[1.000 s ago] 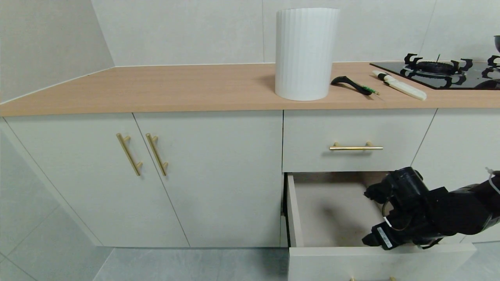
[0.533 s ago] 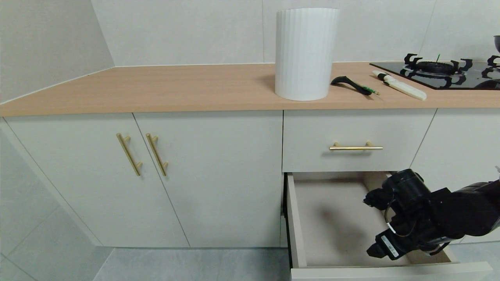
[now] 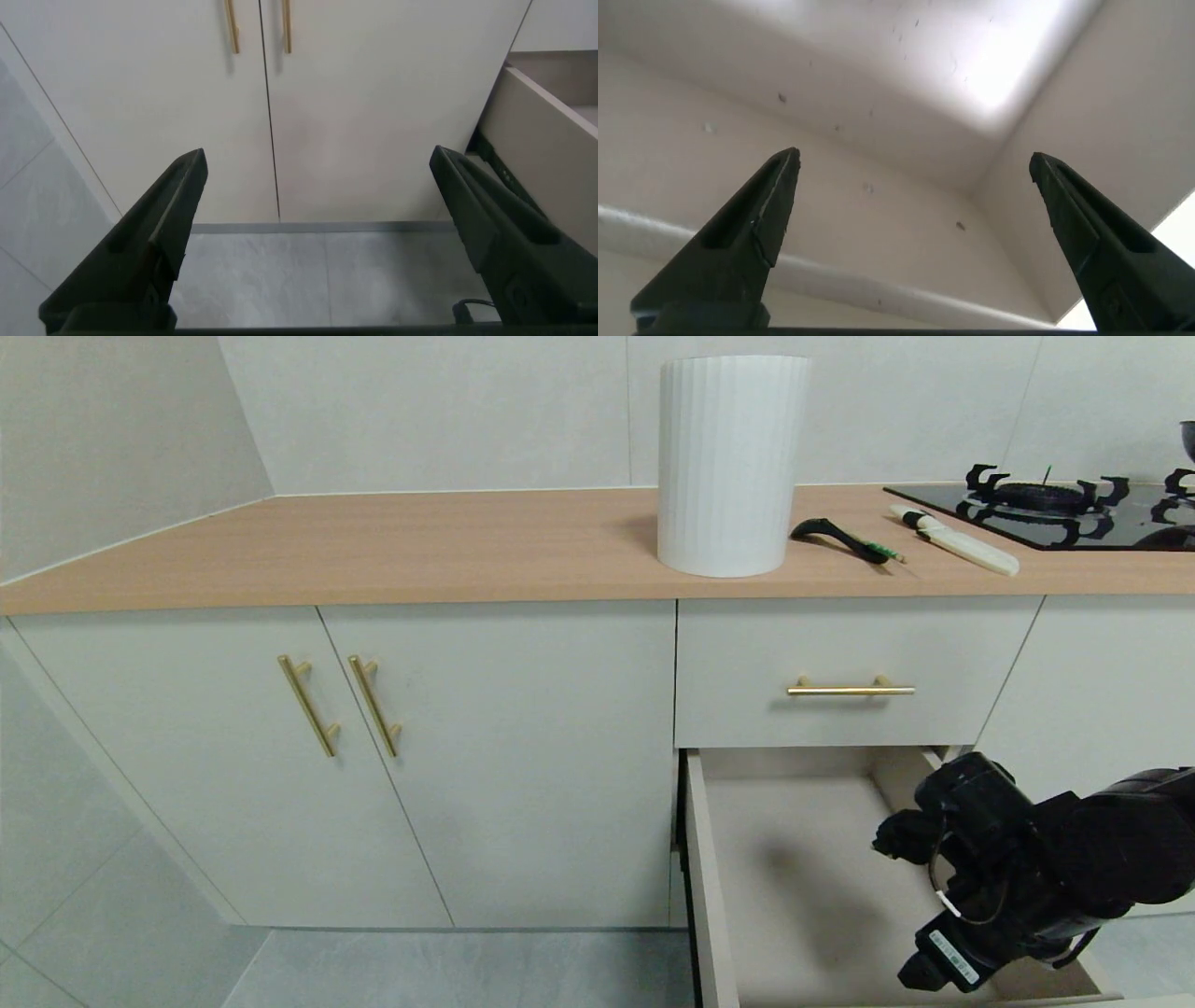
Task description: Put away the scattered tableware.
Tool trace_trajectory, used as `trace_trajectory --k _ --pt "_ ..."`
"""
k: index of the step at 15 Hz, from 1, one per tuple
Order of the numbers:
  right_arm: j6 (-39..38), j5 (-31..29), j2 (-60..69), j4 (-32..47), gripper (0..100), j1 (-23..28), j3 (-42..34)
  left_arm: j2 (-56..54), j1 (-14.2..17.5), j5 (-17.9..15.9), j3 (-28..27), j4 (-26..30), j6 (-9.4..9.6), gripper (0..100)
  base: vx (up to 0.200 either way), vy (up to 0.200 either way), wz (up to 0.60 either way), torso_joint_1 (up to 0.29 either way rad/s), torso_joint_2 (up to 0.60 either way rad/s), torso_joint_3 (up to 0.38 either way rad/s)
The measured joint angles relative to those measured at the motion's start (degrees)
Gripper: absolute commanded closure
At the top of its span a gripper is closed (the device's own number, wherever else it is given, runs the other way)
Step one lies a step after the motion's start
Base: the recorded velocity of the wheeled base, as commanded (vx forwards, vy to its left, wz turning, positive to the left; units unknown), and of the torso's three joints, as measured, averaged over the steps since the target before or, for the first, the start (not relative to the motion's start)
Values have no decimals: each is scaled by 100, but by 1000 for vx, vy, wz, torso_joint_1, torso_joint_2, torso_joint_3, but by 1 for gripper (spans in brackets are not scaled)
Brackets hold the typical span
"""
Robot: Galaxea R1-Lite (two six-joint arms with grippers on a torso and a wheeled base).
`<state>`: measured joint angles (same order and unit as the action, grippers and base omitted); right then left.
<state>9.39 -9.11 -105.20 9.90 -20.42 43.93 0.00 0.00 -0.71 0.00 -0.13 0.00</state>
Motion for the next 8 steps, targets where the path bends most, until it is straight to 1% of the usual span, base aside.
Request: trace_trajectory --k 3,4,5,8 --pt "-127 -24 63 -143 0 0 132 0 0 2 0 -2 0 0 0 0 0 0 0 0" --pt "-226 -28 110 -363 0 11 146 0 0 0 0 -2 0 0 0 0 0 0 0 0" --pt "-316 -28 151 -794 0 16 145 0 0 0 0 -2 0 0 0 0 0 0 0 0" --pt "-449 -169 256 -2626 0 24 -94 0 0 2 0 -2 0 0 0 0 0 0 0 0"
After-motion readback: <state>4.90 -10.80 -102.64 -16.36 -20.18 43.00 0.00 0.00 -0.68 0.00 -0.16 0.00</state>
